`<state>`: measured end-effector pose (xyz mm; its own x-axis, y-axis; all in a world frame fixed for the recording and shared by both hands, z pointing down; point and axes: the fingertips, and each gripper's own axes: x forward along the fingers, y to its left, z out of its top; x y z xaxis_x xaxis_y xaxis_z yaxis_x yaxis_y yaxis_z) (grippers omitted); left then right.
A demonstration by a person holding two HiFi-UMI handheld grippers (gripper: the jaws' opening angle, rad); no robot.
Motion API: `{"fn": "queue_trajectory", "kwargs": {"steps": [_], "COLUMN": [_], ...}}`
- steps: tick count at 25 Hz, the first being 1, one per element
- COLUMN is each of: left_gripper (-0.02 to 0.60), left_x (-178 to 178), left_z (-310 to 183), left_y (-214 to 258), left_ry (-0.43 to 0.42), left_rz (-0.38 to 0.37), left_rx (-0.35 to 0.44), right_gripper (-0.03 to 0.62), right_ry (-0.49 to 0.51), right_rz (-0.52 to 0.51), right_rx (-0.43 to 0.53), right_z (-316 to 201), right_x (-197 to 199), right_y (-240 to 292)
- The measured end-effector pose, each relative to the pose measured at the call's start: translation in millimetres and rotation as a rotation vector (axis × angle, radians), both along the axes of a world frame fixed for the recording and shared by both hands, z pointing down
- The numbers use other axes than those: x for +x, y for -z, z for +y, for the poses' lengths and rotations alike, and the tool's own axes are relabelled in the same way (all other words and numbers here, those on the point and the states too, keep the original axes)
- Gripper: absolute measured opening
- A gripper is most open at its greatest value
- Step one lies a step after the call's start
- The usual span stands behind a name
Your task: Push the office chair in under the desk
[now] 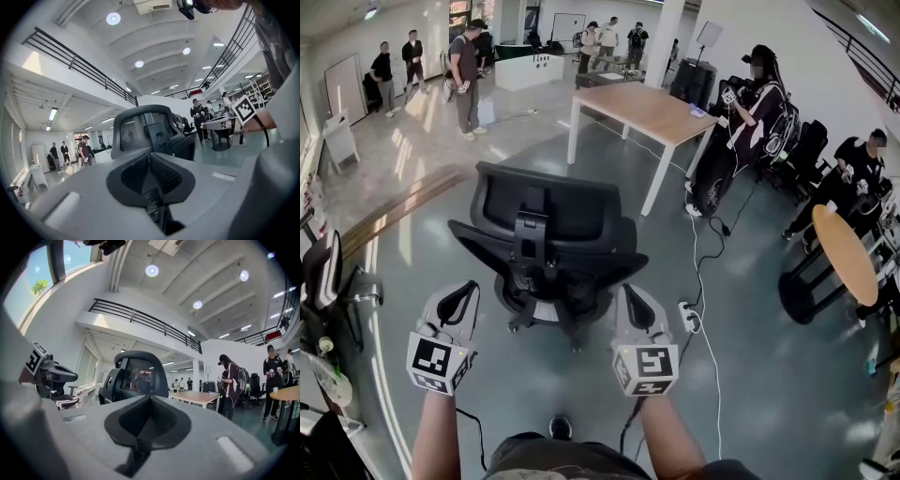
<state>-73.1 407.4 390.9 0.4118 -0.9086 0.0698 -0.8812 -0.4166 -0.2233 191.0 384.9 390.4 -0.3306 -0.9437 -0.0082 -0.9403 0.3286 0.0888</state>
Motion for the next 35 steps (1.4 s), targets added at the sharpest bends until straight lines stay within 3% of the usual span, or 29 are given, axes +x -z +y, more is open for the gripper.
{"fn": "queue_trajectory", "kwargs": {"steps": [6,9,11,19,27,35], "left_gripper": [0.063,0.147,0.197,0.397,0.478,0.491], "left_x": [-0.2,-9.5,-13.2,-37.7,-52.7,-47.9], "left_z": [-20.7,-35.8,-42.3,-82.2,-115.6,-142.4], "left_y": [-2.5,-13.4,-19.5,-41.7,-67.0,-82.1], "left_ry": [-0.012,-0.004,-0.007,-0.013,-0.018,-0.044], "left_rz": [-0.062,-0.101,-0.127,-0.299,-0.413,-0.601], "left_rx": [-0.013,-0.016,-0.017,-0.044,-0.091,-0.071], "right_gripper": [-0.008,-0.008,0.061,0.215,0.297,0.317], "right_ry": [-0.020,-0.023,-0.021,-0.101,-0.156,-0.180], "right_rz": [0.044,0.095,0.143,0.379,0.573,0.745], "right_rx": [-0.023,-0.026,-0.033,-0.048,-0.113,-0.136], "right_z": [-17.2,-23.3,-24.1,-45.0,-61.5,-80.8], "right_x": [2.2,-1.0,-4.7,-11.2,-5.6,2.6], "right_y": [-10.7,-15.0,-20.4,-33.0,-55.2,-71.2]}}
